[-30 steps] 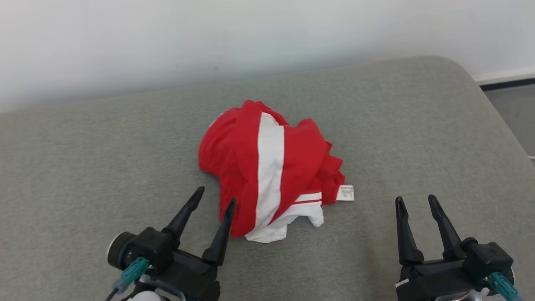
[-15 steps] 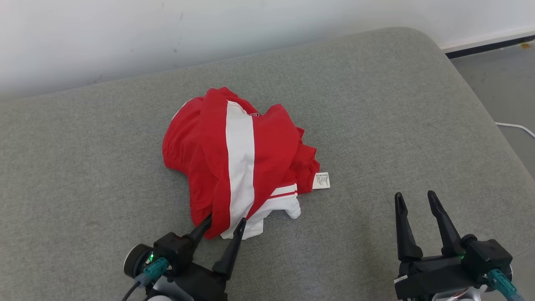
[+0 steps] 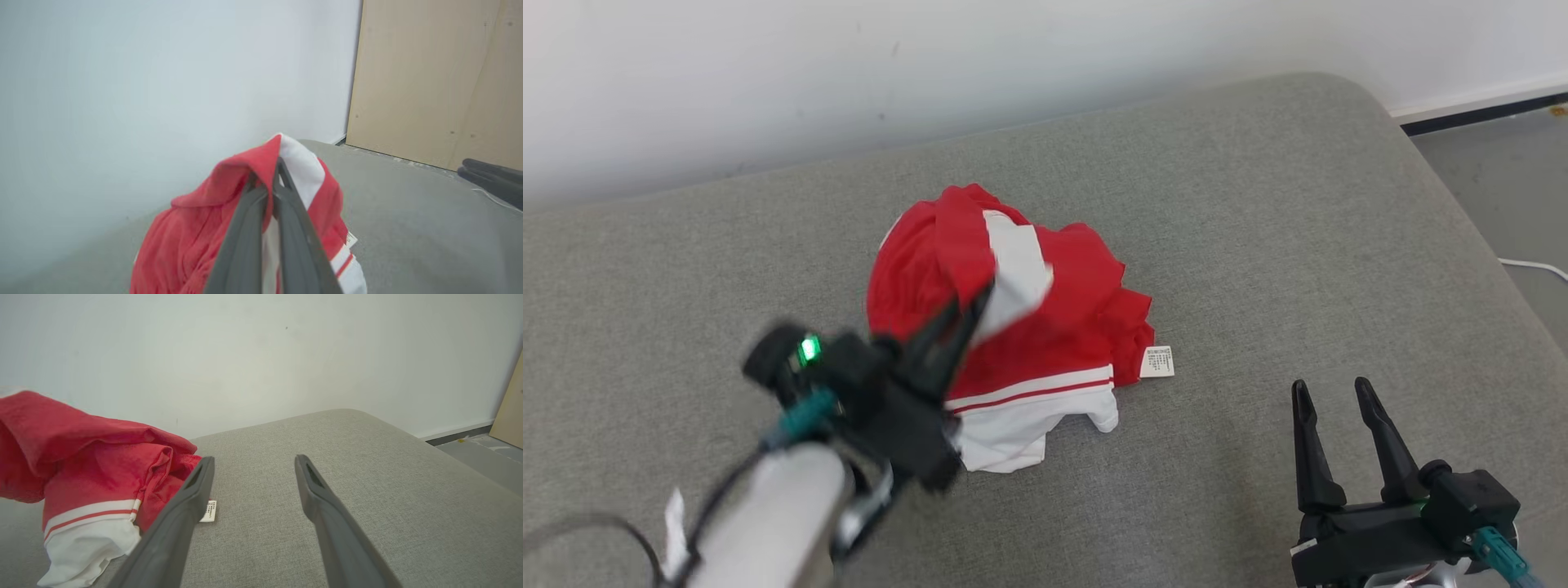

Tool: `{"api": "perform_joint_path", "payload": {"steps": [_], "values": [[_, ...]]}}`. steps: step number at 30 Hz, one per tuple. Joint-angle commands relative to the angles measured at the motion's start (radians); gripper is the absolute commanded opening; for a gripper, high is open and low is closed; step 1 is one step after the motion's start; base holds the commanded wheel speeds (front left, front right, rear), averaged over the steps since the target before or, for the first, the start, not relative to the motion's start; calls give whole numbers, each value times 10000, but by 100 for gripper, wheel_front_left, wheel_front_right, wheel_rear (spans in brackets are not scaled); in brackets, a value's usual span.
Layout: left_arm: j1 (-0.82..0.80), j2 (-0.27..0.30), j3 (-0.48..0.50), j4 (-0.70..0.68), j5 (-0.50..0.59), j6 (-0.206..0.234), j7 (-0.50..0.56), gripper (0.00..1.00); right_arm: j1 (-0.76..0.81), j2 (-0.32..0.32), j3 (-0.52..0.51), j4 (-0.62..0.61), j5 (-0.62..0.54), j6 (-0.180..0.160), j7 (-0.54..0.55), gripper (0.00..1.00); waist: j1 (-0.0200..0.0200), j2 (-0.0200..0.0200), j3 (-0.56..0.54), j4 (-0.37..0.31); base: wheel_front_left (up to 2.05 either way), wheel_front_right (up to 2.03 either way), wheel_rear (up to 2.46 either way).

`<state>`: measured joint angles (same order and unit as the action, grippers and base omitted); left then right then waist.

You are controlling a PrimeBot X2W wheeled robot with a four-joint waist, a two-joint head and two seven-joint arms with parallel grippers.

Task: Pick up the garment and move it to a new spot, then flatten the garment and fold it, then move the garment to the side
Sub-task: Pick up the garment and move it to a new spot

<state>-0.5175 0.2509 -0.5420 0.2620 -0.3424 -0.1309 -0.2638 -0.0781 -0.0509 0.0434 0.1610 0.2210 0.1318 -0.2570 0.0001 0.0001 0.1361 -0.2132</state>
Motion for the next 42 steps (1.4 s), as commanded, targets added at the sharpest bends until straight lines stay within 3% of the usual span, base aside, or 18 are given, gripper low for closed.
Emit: {"api": "perform_joint_path", "payload": {"steps": [1, 7, 19, 30, 42], "values": [[-693, 215, -76, -153, 60, 11, 97, 0, -88, 8, -6, 53, 56, -21, -66, 100, -1, -1, -23, -50, 0, 0, 0], [-3613, 955, -394, -638, -389, 12, 635, 0, -150, 8, -136, 215, 261, -21, -90, 100, -1, -1, 74, -387, 0, 0, 0], [-7397, 1217, -127, -508, -1048, 12, 820, 0, -111, 7, -193, 135, 548, -22, -95, 100, -1, -1, 371, -503, 0, 0, 0], [-7361, 1804, 465, -103, -1197, 189, 439, 0, -247, 8, -236, -241, 236, -22, -93, 100, -1, -1, 569, 336, 0, 0, 0], [-6524, 2542, 1224, -39, -1410, 588, 128, 0, -605, -40, 12, -1105, -425, -22, -74, 100, -1, -1, 1155, 2511, 0, 0, 0]]}}
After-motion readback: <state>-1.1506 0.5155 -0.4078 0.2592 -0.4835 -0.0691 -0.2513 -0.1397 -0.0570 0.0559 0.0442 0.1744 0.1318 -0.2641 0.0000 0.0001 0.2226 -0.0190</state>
